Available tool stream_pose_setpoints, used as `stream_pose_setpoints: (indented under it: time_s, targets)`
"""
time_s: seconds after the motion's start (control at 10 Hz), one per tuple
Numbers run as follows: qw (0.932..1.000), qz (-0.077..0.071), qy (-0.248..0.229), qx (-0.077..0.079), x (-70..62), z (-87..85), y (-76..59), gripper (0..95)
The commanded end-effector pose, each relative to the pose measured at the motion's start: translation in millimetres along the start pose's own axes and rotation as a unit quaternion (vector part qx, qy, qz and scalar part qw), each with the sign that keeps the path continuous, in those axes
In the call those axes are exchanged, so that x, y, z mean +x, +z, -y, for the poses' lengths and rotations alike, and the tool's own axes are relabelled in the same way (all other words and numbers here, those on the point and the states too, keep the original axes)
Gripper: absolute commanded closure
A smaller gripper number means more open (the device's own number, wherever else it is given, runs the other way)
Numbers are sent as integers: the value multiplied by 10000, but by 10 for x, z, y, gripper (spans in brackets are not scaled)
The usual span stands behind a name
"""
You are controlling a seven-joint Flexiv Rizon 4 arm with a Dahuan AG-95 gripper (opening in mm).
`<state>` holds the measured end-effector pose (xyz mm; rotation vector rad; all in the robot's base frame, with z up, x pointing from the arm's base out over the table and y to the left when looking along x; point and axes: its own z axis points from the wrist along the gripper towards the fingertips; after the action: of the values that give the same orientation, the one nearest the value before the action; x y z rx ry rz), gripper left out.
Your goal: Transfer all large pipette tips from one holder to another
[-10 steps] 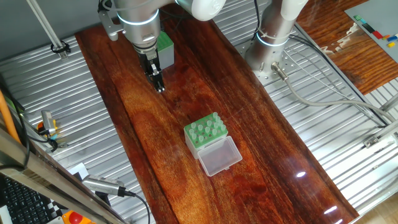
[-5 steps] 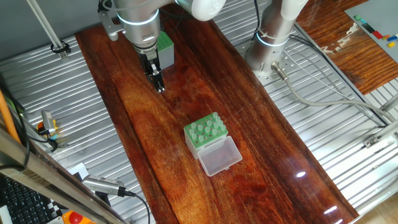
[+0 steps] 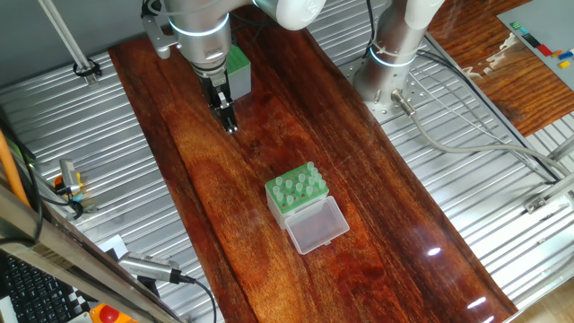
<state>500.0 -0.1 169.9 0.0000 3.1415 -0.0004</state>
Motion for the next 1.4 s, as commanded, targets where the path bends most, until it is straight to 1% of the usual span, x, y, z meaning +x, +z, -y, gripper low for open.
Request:
stream_pose_setpoints:
  time_s: [0.1, 1.4]
  targets:
    - [9991, 345, 214, -111, 0, -1, -1, 950]
    - [9992, 339, 201, -102, 0, -1, 0, 950]
